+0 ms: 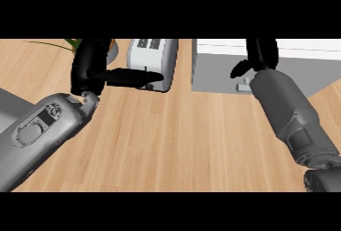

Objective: Pick up the can, place it into the drawer and close the drawer

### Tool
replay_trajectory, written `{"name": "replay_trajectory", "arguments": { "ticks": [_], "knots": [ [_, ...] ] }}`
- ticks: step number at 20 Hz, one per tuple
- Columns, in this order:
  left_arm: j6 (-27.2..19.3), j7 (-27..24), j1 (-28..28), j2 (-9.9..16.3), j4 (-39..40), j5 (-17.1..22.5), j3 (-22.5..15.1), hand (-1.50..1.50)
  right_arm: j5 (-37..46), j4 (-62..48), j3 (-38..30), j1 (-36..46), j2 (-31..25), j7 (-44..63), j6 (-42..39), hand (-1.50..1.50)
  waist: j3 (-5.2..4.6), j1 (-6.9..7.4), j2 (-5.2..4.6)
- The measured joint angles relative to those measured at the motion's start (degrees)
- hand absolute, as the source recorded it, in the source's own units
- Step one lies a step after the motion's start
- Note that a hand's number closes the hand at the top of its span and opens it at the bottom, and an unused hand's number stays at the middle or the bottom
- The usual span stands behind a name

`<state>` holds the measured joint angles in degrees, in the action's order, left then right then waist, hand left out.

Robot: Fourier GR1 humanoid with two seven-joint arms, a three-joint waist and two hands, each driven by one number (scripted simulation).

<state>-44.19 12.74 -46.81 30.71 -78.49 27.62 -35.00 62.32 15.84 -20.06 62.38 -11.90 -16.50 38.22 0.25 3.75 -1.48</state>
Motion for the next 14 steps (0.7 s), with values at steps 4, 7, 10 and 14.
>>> {"name": "replay_trajectory", "arguments": {
  "ticks": [4, 7, 10, 14],
  "knots": [
    [0.4, -0.5, 1.5, 0.2, -0.2, -0.1, 0.4, -1.5, -4.8, 0.7, -3.9, 0.9, 1.3, -4.5, -2.3, -1.5, 0.04, -0.4, -0.14],
    [0.3, -0.9, 2.7, 0.5, -0.7, -0.3, 0.8, -1.5, -9.0, 1.2, -7.3, 1.5, 2.4, -7.7, -4.6, -1.5, 0.13, -0.61, -0.09],
    [0.5, -0.6, 3.5, 1.0, -1.3, -0.3, 1.4, -1.5, -13.8, 1.6, -11.1, 2.5, 3.7, -9.5, -7.6, -1.5, 0.17, -0.88, 0.05],
    [0.2, -1.0, 5.3, 1.1, -2.4, -0.9, 1.9, -1.5, -18.7, 1.5, -14.8, 3.5, 4.2, -11.5, -11.3, -1.5, 0.15, -1.1, 0.11]
  ]
}}
